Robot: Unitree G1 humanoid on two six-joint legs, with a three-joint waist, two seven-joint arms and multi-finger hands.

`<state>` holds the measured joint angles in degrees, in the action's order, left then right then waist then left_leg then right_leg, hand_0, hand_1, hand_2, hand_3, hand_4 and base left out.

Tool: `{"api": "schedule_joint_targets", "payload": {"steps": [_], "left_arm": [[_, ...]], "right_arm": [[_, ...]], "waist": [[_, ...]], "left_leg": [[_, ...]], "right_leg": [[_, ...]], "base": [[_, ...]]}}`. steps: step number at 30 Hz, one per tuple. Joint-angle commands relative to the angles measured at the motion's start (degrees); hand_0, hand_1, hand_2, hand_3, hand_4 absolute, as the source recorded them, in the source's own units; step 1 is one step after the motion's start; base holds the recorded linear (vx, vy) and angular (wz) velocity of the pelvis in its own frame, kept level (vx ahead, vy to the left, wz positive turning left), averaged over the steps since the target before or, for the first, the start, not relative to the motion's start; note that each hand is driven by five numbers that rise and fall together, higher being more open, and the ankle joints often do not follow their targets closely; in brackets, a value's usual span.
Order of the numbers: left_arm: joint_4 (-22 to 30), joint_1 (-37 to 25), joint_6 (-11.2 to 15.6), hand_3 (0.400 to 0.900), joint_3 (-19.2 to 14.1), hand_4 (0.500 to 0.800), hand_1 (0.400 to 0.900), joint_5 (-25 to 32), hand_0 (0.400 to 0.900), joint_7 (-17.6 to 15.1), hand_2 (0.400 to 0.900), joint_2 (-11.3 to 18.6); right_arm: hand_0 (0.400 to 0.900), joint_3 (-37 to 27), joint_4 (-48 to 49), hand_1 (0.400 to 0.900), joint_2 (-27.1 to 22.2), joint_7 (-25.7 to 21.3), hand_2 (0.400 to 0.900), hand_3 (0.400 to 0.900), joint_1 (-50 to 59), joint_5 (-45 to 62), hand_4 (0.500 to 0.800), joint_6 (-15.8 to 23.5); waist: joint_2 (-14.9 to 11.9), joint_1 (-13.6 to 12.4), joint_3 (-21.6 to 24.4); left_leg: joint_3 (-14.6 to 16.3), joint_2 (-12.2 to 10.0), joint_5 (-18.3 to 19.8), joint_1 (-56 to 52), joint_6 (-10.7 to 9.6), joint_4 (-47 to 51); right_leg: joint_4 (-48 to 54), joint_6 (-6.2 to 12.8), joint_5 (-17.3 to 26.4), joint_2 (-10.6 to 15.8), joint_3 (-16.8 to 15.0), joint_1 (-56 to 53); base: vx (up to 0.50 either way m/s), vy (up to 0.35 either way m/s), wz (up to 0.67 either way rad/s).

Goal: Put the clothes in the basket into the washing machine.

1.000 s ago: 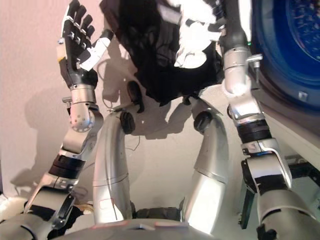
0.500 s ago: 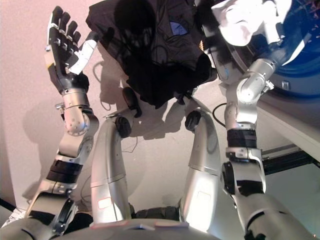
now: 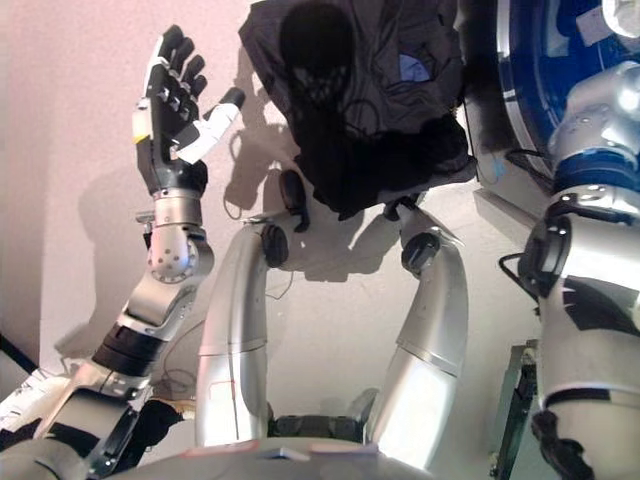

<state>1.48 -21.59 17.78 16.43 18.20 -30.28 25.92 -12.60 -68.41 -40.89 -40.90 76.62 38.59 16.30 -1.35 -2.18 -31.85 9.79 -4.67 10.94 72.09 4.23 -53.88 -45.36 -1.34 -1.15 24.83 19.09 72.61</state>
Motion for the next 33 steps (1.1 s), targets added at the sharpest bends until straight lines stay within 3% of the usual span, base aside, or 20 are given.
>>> {"api": "schedule_joint_targets", "payload": {"steps": [1,7,9,11,14,15,16,18,25,32,33], "left_arm": [[3.1,3.9,5.7,0.9,1.2,0.8,0.9,-0.2,0.9,1.0,0.9,-2.0],[1.6,2.7,5.7,0.9,0.3,0.8,0.9,-0.4,0.9,0.2,0.9,-2.9],[1.8,2.4,5.7,0.9,-0.4,0.8,0.9,-0.9,0.9,-0.3,0.9,-3.4],[1.6,2.3,5.8,0.9,-0.9,0.8,0.9,-1.2,0.9,-0.7,0.9,-4.2],[-1.1,2.2,5.4,0.9,-2.1,0.8,0.9,-0.2,0.9,-1.0,0.9,-6.1],[-4.1,1.8,4.7,0.9,-2.5,0.8,0.9,0.8,0.9,-1.0,0.9,-7.5],[-4.4,2.2,4.9,0.9,-2.5,0.8,0.9,0.8,0.9,-0.9,0.9,-7.4],[-8.1,3.3,3.8,0.9,-2.8,0.8,0.9,0.6,0.9,0.0,0.9,-9.0],[-23.5,8.2,1.8,0.9,-5.7,0.8,0.9,5.1,0.9,7.7,0.9,-12.0],[-44.9,12.2,-1.3,0.9,-11.6,0.8,0.9,8.7,0.9,15.4,0.9,-15.5],[-46.1,12.9,-1.6,0.9,-12.1,0.8,0.9,8.5,0.9,16.3,0.9,-15.8]], "right_arm": [[0.9,5.6,0.2,0.9,-4.1,2.3,0.9,0.9,-8.0,2.0,0.8,5.4],[0.9,6.2,3.6,0.9,-0.8,0.5,0.9,0.9,-9.3,-1.0,0.8,7.6],[0.9,6.3,8.9,0.9,1.4,-0.6,0.9,0.9,-11.0,-3.4,0.8,8.9],[0.9,5.9,15.5,0.9,4.9,-1.2,0.9,0.9,-14.0,-5.7,0.8,10.0],[0.9,5.7,29.7,0.9,13.9,-1.4,0.9,0.9,-21.7,-11.3,0.8,10.5],[0.9,6.7,36.3,0.9,19.3,0.7,0.9,0.9,-27.2,-14.1,0.8,10.1],[0.9,6.6,38.0,0.9,20.1,0.2,0.9,0.9,-28.6,-14.9,0.8,9.4],[0.9,8.1,43.2,0.9,25.3,4.9,0.9,0.9,-36.2,-16.7,0.8,8.5],[0.9,12.8,35.9,0.9,31.8,18.0,0.9,0.9,-51.9,-15.7,0.8,3.6],[0.9,14.5,16.4,0.9,33.0,25.2,0.9,0.9,-59.4,-18.5,0.8,-2.2],[0.9,14.6,14.2,0.9,32.9,26.3,0.9,0.9,-60.3,-18.8,0.8,-2.9]], "waist": [[5.7,1.6,14.3],[5.5,2.4,14.3],[5.6,2.9,14.0],[5.5,3.4,13.9],[4.9,5.1,13.5],[4.5,6.1,13.3],[4.2,6.3,13.2],[3.2,7.5,13.3],[-0.4,9.1,13.6],[-2.0,9.3,16.9],[-2.2,9.4,17.6]], "left_leg": [[-4.0,2.0,1.1,4.4,-0.9,2.7],[-3.7,1.7,0.8,3.6,-1.3,3.2],[-3.5,1.6,0.7,3.2,-1.3,3.6],[-3.2,1.5,0.5,2.4,-1.3,4.7],[-2.0,1.1,-0.3,-0.9,-1.4,8.7],[-1.4,0.7,-0.6,-3.6,-1.2,11.8],[-1.3,0.8,-0.9,-4.7,-1.2,12.7],[-0.9,0.5,-1.5,-9.6,-1.0,17.0],[1.8,0.6,-2.6,-32.2,-1.1,30.5],[4.9,0.8,-6.1,-58.1,-4.1,45.0],[6.2,1.6,-8.0,-60.1,-3.8,46.6]], "right_leg": [[-7.7,6.45,-7.1,-0.6,1.3,11.2],[-6.5,6.57,-6.3,-1.1,1.7,9.6],[-5.8,6.72,-5.8,-1.3,1.9,9.0],[-4.4,6.98,-5.4,-1.5,2.4,8.0],[-1.1,7.66,-4.6,-2.4,3.5,4.5],[1.0,8.28,-4.1,-2.8,4.2,2.1],[1.7,8.37,-3.8,-3.0,4.3,1.1],[5.0,9.25,-2.8,-3.5,5.0,-3.6],[17.3,11.62,1.0,-4.4,6.1,-23.5],[33.0,13.41,4.6,-9.2,8.9,-49.6],[35.3,12.55,6.1,-9.7,10.0,-52.4]], "base": [[0.01,-0.027,0.05],[0.0,-0.008,0.01],[-0.02,0.024,-0.07],[-0.02,0.04,-0.12],[-0.03,0.068,-0.21],[-0.03,0.07,-0.17],[-0.02,0.063,-0.15],[0.02,0.046,-0.13],[0.13,0.035,-0.19],[0.23,0.015,-0.12],[0.15,-0.012,0.02]]}}
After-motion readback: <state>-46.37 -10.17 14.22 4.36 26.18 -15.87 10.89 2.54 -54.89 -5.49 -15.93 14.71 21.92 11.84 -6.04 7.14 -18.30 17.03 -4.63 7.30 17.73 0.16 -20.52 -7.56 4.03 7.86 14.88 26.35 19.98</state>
